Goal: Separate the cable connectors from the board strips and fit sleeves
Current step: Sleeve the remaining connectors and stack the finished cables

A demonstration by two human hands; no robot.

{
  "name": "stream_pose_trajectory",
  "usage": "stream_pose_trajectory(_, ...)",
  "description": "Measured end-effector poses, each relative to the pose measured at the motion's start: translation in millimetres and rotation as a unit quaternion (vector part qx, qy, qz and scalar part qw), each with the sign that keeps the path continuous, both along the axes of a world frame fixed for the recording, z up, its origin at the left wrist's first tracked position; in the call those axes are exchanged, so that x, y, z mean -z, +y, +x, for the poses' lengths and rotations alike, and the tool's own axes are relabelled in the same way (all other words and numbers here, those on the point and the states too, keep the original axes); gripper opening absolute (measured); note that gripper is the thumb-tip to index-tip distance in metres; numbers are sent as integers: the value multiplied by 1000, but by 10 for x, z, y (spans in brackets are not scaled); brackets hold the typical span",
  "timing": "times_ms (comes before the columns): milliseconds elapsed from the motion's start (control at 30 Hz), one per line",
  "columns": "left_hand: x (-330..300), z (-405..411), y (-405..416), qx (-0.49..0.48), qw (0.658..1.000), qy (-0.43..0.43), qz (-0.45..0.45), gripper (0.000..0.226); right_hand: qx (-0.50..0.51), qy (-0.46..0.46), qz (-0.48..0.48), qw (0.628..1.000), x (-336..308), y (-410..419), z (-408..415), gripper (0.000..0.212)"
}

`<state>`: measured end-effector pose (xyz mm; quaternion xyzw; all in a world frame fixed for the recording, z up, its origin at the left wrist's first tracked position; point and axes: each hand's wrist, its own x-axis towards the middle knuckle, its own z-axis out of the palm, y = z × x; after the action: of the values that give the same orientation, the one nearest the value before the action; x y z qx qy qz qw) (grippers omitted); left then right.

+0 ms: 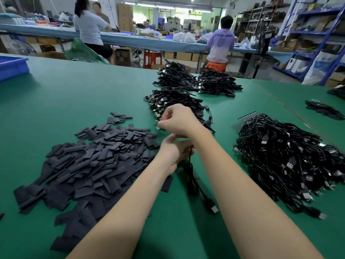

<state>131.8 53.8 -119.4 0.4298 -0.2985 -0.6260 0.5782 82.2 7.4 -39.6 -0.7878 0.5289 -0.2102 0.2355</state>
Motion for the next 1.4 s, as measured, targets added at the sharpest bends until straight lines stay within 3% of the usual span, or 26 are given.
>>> stream_pose_trajectory(133, 0, -9, -16, 16, 999, -36, -1, 10, 68, -258, 7, 964, 156, 44, -568, 19)
stream_pose_trajectory(233, -11, -10, -31, 33, 999, -6, 9, 17, 82, -455, 70, 884, 352, 138, -898, 18)
stream_pose_trajectory(300, -40, 6, -10, 50, 999, -2, 14, 18, 86, -526, 150, 832, 459, 145, -1015, 37)
stream_pose_trajectory(400, -64, 21, 14, 74, 997, 2, 10, 16, 91, -572, 220, 785, 607, 122, -1042, 69)
stream_pose_trajectory(500, -75, 37, 29, 95, 995, 9, 7, 16, 91, -600, 241, 757, 697, 89, -1014, 74)
stream_pose_trajectory(700, -97, 39, 41, 105, 994, 35, 11, 19, 100, -598, 246, 756, 755, 55, -1037, 76)
stream_pose_trajectory(900, -122, 69, 63, 128, 990, 64, 14, 17, 65, -593, 251, 763, 730, 103, -1047, 61)
stream_pose_trajectory(1033, -142, 112, 77, 154, 986, 62, 10, 21, 38, -596, 263, 757, 741, 129, -1053, 68)
stream_pose_trajectory(1200, -150, 191, 80, 173, 985, 17, -6, 23, -31, -599, 288, 747, 759, 134, -1081, 26)
stream_pose_trajectory(1400, -162, 139, 61, 96, 992, -59, -57, 16, -2, -605, 285, 743, 746, 163, -1033, 6)
